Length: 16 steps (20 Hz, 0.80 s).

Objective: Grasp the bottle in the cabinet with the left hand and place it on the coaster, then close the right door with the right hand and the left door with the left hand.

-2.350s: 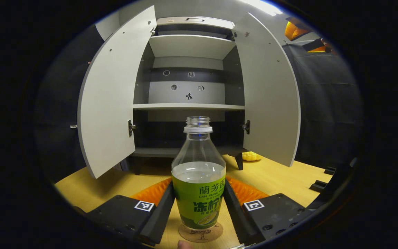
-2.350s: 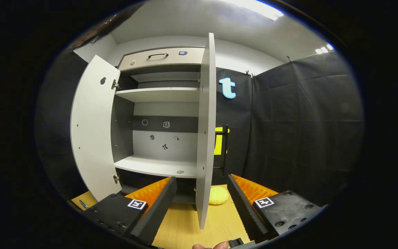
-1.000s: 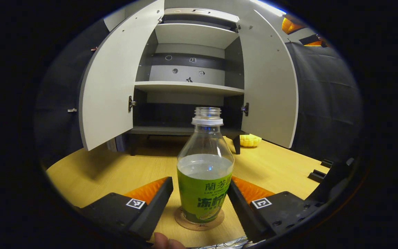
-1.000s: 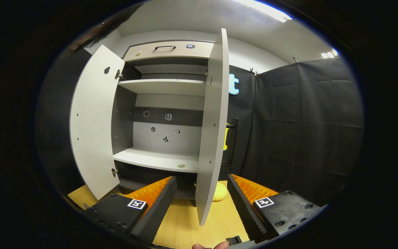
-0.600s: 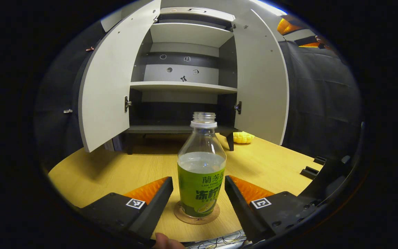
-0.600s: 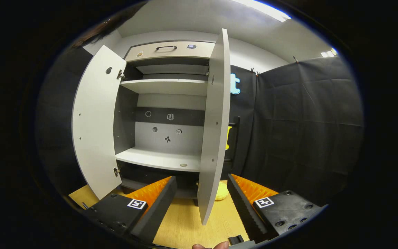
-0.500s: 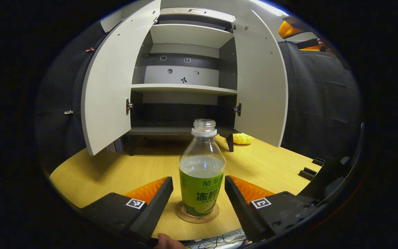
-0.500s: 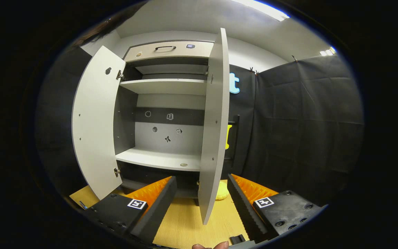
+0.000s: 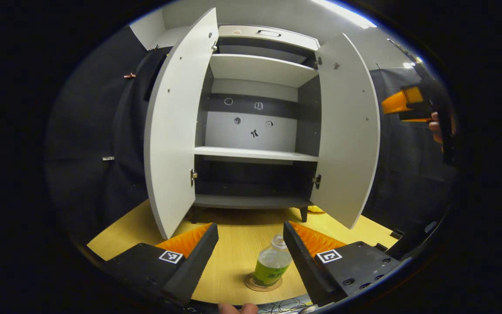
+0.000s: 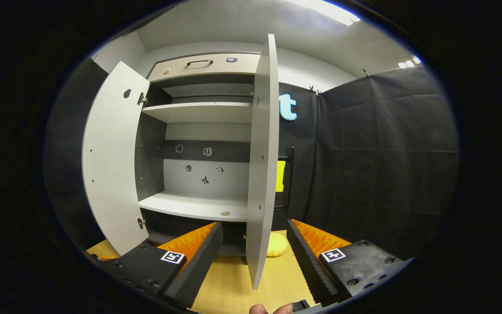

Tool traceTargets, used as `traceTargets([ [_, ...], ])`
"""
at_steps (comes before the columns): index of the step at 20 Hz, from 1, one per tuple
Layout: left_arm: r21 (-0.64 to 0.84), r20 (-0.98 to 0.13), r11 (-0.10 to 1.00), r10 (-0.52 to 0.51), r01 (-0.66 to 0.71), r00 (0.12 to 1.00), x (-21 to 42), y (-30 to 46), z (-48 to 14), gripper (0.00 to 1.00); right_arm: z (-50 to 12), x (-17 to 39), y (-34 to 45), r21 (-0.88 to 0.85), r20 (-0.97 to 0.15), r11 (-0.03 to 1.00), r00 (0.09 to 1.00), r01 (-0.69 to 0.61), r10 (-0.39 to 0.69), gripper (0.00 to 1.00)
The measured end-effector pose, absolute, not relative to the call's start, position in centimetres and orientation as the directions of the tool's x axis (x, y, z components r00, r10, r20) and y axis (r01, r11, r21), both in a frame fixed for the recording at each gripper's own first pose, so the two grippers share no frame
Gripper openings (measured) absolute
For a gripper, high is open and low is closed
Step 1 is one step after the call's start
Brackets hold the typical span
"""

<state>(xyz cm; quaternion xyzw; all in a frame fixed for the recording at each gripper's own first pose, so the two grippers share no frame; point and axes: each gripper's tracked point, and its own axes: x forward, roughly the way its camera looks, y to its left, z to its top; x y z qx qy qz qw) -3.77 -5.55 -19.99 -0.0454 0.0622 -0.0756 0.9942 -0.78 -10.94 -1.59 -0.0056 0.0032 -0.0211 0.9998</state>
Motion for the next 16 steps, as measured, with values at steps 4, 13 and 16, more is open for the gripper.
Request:
traceTargets([
  [4,-0.059,-0.050,0.994,-0.096,0.093,0.994,-3.1,-2.7,-13.6,0.96,0.0,0.0,-12.7,0.050,0.012,0.997,0.998,0.060,-0.061,0.97],
  [13,-0.073,-0.039,0.997,0.017,-0.020,0.999,-1.7,0.0,-6.0,0.95,0.9,4.4,-21.8,0.089,-0.032,0.980,0.984,0.176,-0.174,0.99],
  [16,-0.093,-0.024,0.995,0.039,-0.041,0.999,-1.0,0.2,-4.6,0.95,1.3,6.8,-23.7,0.107,-0.035,0.977,0.983,0.183,-0.180,0.98],
])
